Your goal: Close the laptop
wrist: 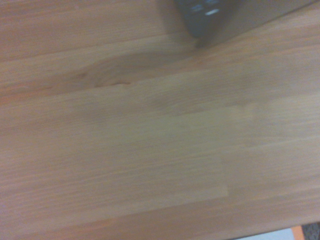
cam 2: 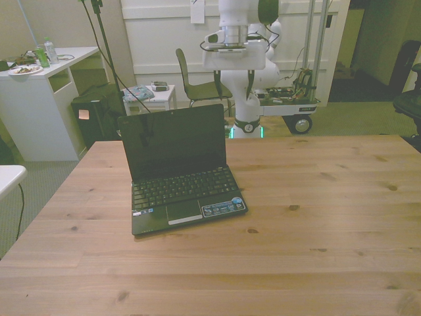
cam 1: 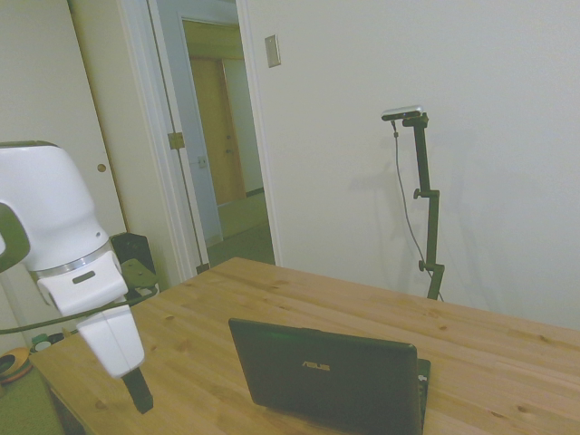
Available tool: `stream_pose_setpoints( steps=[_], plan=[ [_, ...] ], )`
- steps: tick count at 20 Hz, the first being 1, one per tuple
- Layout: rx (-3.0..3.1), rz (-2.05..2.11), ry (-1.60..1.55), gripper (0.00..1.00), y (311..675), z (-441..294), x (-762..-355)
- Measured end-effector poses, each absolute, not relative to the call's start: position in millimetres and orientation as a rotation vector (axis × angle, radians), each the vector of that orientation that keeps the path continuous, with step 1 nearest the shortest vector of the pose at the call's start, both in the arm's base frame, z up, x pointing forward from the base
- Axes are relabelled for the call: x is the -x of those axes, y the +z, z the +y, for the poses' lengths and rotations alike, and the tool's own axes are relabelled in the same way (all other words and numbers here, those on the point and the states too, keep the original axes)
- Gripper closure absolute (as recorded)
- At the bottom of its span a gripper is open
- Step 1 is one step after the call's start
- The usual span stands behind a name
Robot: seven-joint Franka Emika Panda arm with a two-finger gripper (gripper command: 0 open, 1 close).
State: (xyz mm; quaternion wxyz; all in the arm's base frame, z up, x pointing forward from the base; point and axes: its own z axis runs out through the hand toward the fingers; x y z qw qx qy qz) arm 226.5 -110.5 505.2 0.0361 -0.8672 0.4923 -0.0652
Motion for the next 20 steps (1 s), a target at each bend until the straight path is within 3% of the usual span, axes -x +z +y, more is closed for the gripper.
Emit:
stream_pose_setpoints(
  steps=[4,7,13,17,18,20],
  plan=[
    [2.607,1.572,-0.211,0.00,496,-175,-197],
    [2.580,1.607,-0.233,0.00,490,-223,-197],
    [2.614,1.603,-0.201,0.00,509,-298,-248],
    [2.671,1.569,-0.193,0.00,524,-305,-288],
    [2.681,1.560,-0.196,1.00,529,-303,-294],
    [2.693,1.550,-0.215,1.00,540,-301,-299]
  ],
)
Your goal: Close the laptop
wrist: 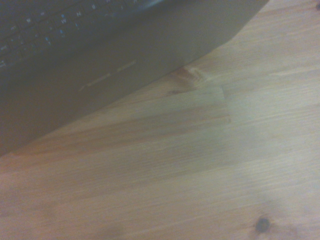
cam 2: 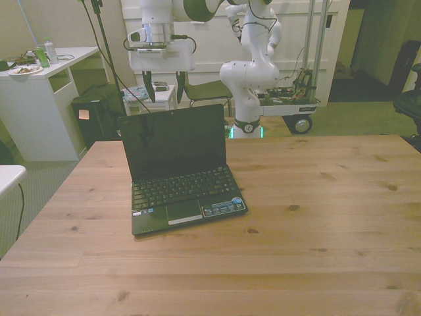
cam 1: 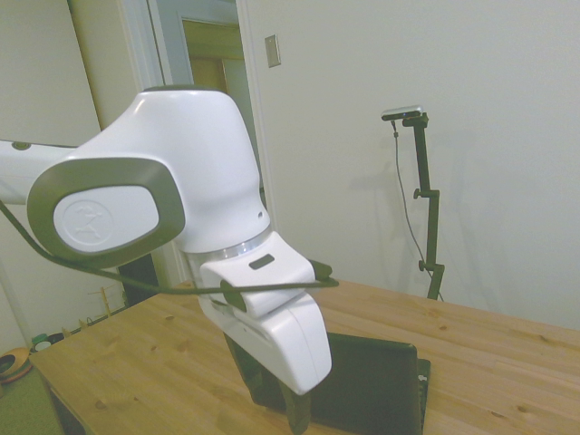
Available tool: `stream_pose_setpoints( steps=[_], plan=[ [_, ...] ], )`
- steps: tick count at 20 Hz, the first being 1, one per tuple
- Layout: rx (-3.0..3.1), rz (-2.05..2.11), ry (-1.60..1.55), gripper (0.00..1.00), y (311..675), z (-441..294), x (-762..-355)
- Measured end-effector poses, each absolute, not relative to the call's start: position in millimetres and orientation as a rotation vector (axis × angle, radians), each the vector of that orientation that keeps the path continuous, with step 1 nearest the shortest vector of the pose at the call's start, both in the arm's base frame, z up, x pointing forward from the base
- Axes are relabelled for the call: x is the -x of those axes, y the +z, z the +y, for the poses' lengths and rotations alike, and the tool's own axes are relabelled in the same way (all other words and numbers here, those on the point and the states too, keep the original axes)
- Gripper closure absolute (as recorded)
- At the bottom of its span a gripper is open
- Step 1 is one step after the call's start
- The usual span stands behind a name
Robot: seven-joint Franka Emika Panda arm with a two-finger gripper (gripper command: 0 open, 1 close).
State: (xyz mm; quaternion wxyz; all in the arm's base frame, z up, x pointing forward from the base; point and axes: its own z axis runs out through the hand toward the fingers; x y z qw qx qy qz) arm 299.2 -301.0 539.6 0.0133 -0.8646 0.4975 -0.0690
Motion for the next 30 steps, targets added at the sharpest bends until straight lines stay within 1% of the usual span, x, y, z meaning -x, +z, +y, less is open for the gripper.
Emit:
stream_pose_setpoints(
  steps=[4,9,13,18,24,30],
  plan=[
    [2.707,1.544,-0.232,1.00,549,-312,-307],
    [2.706,1.550,-0.201,1.00,542,-341,-325],
    [2.710,1.549,-0.199,1.00,542,-348,-339],
    [2.742,1.522,-0.200,1.00,539,-344,-361],
    [2.775,1.479,-0.209,1.00,537,-320,-384],
    [2.800,1.475,-0.220,1.00,529,-317,-418]
  ],
)
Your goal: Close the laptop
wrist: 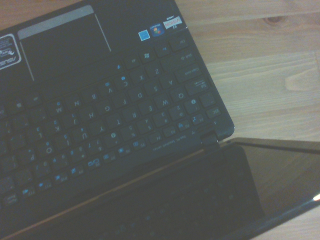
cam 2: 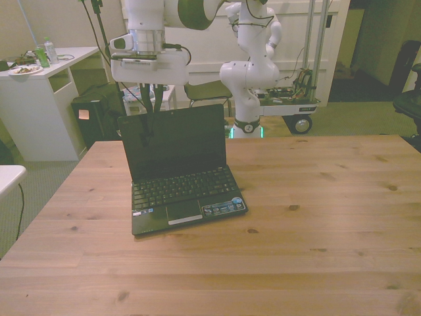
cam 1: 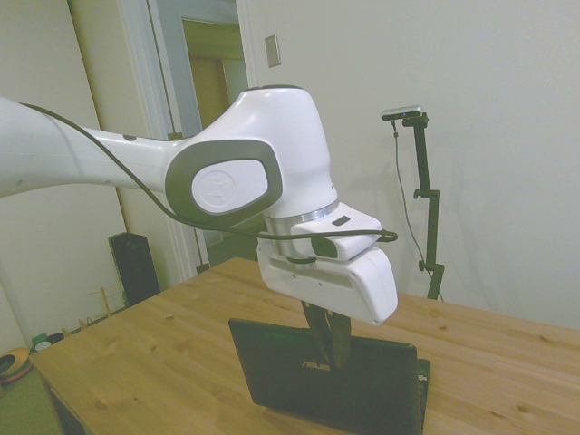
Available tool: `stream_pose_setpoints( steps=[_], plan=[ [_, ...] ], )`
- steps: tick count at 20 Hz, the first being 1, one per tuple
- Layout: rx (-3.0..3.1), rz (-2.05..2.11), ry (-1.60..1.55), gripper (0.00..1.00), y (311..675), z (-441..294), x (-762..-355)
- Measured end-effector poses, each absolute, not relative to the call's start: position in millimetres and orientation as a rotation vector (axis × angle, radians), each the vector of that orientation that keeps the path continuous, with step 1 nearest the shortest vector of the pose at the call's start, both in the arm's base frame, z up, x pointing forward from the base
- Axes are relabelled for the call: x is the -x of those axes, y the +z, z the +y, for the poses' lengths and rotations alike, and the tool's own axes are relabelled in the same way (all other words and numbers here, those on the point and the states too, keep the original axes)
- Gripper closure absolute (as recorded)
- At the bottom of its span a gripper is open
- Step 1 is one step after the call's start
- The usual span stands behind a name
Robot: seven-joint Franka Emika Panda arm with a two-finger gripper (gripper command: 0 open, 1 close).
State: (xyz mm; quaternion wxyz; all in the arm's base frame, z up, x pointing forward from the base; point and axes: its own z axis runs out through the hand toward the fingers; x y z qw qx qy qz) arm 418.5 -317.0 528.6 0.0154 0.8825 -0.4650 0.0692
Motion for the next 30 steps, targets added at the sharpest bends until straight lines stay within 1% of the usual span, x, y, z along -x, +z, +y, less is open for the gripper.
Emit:
stream_pose_setpoints(
  steps=[6,10,18,23,26,30],
  plan=[
    [-2.728,-1.436,0.226,1.00,534,-332,-457],
    [-2.732,-1.429,0.227,1.00,532,-338,-492],
    [-2.732,-1.419,0.198,1.00,499,-355,-567],
    [-2.744,-1.384,0.195,1.00,483,-342,-600],
    [-2.752,-1.368,0.175,1.00,467,-327,-618],
    [-2.757,-1.360,0.144,1.00,449,-310,-632]
  ],
)
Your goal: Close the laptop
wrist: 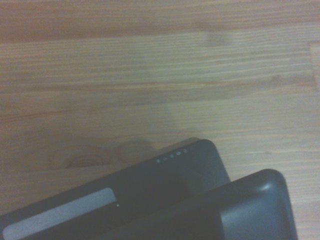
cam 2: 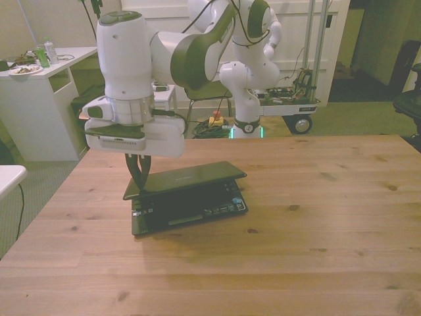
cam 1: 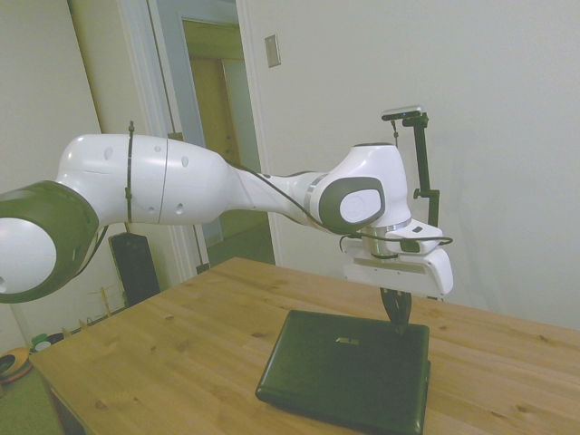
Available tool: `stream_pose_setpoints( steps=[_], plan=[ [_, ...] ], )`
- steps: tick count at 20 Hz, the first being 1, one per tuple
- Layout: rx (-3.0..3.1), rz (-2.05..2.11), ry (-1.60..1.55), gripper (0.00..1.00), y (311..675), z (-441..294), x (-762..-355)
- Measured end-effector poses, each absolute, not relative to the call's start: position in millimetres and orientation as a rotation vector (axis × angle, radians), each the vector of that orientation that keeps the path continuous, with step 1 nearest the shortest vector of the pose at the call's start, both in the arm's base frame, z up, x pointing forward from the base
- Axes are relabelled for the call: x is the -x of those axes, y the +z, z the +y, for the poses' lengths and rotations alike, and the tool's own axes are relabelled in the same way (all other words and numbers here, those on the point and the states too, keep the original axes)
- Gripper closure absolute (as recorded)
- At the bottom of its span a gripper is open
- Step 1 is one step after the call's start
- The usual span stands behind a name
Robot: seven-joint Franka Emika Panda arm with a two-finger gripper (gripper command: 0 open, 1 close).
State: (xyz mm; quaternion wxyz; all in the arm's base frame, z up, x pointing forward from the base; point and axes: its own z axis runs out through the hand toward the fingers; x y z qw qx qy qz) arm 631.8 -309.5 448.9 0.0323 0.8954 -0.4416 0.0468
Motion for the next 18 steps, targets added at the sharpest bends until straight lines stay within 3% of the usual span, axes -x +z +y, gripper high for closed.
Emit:
stream_pose_setpoints(
  steps=[10,13,16,17,18],
  plan=[
    [-2.734,-1.390,0.072,1.00,399,-320,-618],
    [-2.738,-1.394,0.086,1.00,405,-319,-614],
    [-2.760,-1.394,0.167,1.00,450,-308,-601],
    [-2.771,-1.396,0.199,0.00,473,-303,-592],
    [-2.783,-1.396,0.233,0.00,498,-298,-580]
  ],
)
